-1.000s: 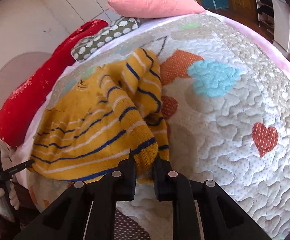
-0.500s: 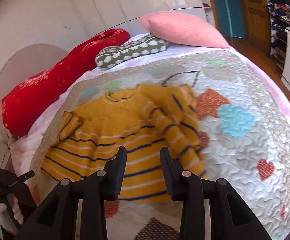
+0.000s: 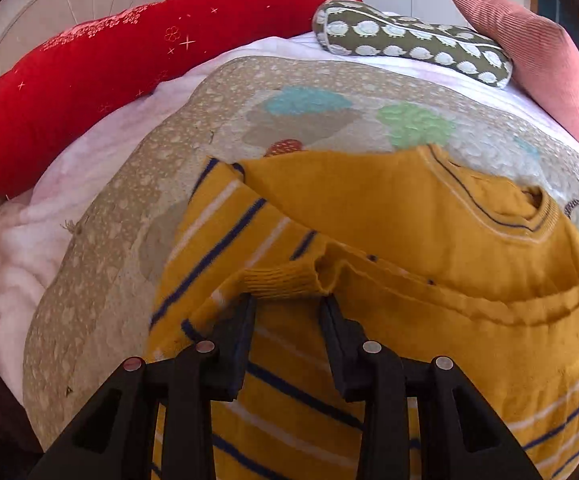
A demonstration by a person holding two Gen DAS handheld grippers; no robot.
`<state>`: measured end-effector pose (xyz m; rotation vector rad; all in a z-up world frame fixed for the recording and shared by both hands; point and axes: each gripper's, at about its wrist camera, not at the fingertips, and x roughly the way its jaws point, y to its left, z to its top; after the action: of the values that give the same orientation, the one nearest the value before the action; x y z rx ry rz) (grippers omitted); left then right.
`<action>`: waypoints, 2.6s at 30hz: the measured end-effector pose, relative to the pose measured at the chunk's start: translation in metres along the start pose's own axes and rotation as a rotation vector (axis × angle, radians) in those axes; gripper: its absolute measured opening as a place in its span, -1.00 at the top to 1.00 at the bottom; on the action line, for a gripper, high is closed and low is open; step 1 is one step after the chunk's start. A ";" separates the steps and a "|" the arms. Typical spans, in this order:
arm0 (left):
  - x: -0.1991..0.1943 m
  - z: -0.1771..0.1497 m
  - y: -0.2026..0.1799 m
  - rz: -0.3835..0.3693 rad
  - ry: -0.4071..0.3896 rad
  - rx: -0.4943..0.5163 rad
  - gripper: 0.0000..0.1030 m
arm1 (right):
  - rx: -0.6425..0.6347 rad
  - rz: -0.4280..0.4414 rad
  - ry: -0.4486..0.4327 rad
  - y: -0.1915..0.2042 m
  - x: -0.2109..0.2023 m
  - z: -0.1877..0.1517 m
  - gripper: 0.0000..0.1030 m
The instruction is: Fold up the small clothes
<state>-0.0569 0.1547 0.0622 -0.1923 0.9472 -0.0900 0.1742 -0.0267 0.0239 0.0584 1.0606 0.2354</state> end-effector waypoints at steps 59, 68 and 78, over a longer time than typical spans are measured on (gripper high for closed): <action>0.176 0.142 -0.120 0.121 0.223 0.278 -0.33 | -0.040 0.157 -0.142 -0.082 -0.149 -0.154 -0.25; 0.213 0.183 -0.086 -0.011 0.255 0.195 -0.49 | -0.313 0.055 -0.155 0.014 -0.096 -0.136 -0.25; 0.237 0.197 -0.086 -0.119 0.306 0.267 -0.71 | -0.513 -0.068 -0.222 0.077 -0.060 -0.135 -0.39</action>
<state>0.2415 0.0565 0.0026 0.0139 1.2168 -0.3621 0.0159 0.0259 0.0215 -0.4038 0.7560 0.4231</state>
